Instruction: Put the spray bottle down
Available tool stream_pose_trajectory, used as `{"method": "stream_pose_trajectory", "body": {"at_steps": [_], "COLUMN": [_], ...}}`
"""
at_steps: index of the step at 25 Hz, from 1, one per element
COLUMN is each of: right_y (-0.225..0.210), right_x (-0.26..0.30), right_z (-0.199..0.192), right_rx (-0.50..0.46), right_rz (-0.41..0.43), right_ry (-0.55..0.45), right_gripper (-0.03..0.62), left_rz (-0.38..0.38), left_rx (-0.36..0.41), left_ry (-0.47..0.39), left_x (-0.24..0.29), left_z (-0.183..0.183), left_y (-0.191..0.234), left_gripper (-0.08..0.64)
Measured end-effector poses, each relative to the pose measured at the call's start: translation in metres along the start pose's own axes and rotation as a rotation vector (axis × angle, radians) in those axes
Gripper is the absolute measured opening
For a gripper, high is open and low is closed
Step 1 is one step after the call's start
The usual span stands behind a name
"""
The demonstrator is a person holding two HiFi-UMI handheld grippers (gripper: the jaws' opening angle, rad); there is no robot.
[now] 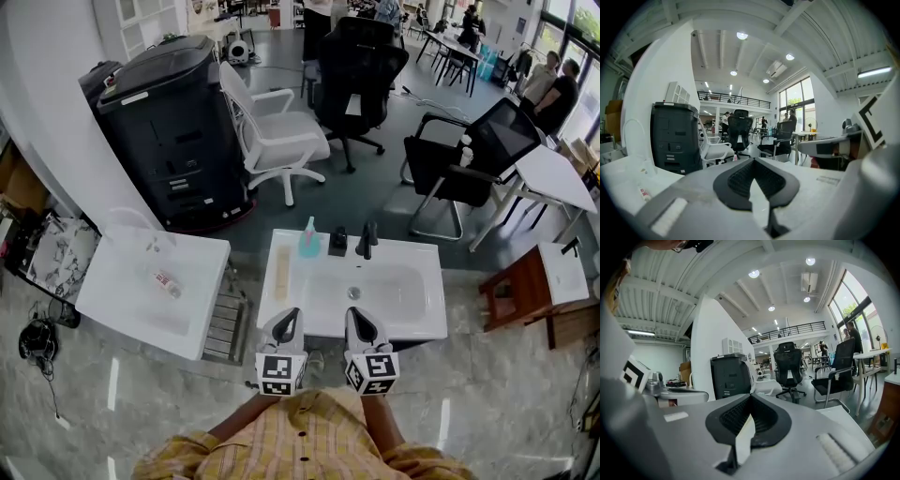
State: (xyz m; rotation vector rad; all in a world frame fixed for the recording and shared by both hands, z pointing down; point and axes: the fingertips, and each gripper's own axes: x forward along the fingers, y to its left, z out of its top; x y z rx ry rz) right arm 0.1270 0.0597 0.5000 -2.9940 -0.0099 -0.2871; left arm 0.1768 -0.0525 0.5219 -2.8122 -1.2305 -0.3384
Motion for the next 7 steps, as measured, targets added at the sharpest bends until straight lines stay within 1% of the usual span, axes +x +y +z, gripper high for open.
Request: {"method": "stream_pose_trajectory", "body": {"at_steps": [2, 7], "right_y": [0.0009, 0.0028], "right_x": [-0.0017, -0.0055], "right_z": [-0.0015, -0.0036], "right_rx": [-0.004, -0.005], "right_rz": [0.0, 0.007], "right_ry": [0.003, 0.014], "right_gripper": [0.0, 0.0], "left_rz": [0.0, 0.002], "left_rx": [-0.004, -0.042], "left_ry": [0.003, 0.004], "left_x": [-0.0021, -0.0097], "left_z": [-0.0018, -0.004], "left_y": [0.0007, -0.0009], "left_gripper": [-0.002, -0.002]}}
